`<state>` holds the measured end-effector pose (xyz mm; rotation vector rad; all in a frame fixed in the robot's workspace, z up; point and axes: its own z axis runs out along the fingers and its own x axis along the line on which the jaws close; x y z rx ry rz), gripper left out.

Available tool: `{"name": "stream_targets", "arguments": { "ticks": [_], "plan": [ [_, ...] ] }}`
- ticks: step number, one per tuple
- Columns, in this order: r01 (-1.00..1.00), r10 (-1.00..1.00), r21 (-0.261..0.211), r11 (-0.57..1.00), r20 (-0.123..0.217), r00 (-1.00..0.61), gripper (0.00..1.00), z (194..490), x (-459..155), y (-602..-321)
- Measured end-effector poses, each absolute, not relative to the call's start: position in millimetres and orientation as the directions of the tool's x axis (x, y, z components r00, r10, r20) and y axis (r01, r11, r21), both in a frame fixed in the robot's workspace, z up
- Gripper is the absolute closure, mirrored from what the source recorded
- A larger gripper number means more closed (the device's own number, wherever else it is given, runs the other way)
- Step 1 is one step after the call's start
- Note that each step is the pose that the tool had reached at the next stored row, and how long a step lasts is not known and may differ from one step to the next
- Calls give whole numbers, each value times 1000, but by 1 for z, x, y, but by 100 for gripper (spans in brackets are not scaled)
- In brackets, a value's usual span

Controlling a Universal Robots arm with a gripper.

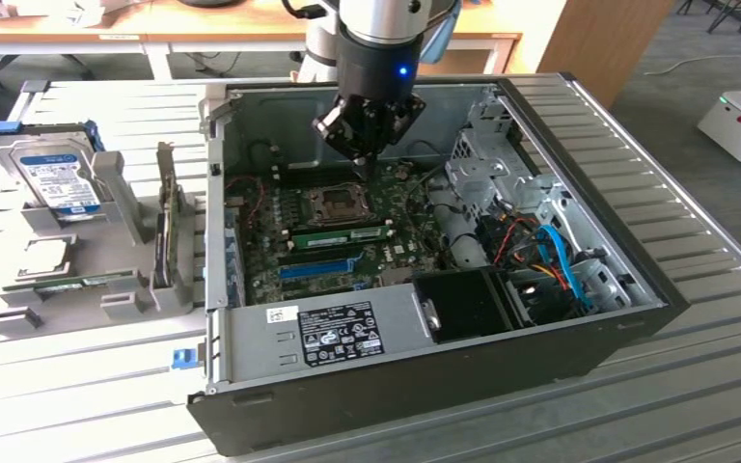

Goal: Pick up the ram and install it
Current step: 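Press down the ram until it locks into place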

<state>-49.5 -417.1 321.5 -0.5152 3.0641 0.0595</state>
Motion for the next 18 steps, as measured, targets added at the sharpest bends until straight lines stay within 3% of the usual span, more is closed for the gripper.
{"name": "stream_targets", "arguments": {
  "ticks": [10, 18],
  "plan": [
    [-320, -319, 32, 947, -39, -947, 89, 321, -49, -417],
    [-317, -317, 41, 947, -13, -948, 89, 322, -48, -417]
  ]
}}
